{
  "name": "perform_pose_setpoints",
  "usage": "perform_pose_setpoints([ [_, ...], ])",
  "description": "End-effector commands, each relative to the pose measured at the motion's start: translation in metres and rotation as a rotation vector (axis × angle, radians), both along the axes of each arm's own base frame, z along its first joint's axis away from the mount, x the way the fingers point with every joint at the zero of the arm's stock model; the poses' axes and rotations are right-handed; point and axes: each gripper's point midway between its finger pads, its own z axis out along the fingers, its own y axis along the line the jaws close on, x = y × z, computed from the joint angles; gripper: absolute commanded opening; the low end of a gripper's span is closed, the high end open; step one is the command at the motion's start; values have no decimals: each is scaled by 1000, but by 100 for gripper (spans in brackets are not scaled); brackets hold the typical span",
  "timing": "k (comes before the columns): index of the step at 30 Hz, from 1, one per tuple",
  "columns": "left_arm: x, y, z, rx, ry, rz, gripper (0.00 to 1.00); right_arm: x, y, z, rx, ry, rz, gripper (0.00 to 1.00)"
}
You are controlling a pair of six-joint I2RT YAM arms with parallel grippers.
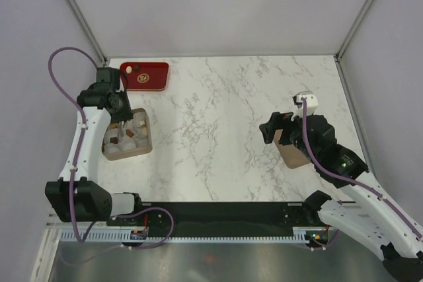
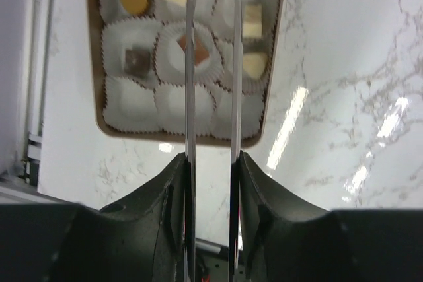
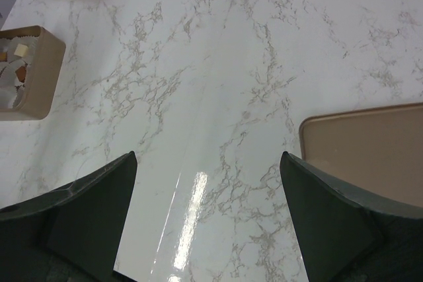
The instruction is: Pack the chocolate
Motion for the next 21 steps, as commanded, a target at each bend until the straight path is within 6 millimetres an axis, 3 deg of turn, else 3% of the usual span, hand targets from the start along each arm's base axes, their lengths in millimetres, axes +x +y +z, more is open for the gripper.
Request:
perform_pose_setpoints([
  [1,-38,-26,-11,-144,39,-5,39,-2,5,6,7,-24,41,98],
  [7,-75,-50,-25,-272,104,-33,36,-5,5,7,10,-32,53,98],
  [21,-106,-55,-21,-313,173,37,38,-6,1,9,7,-39,37,98],
])
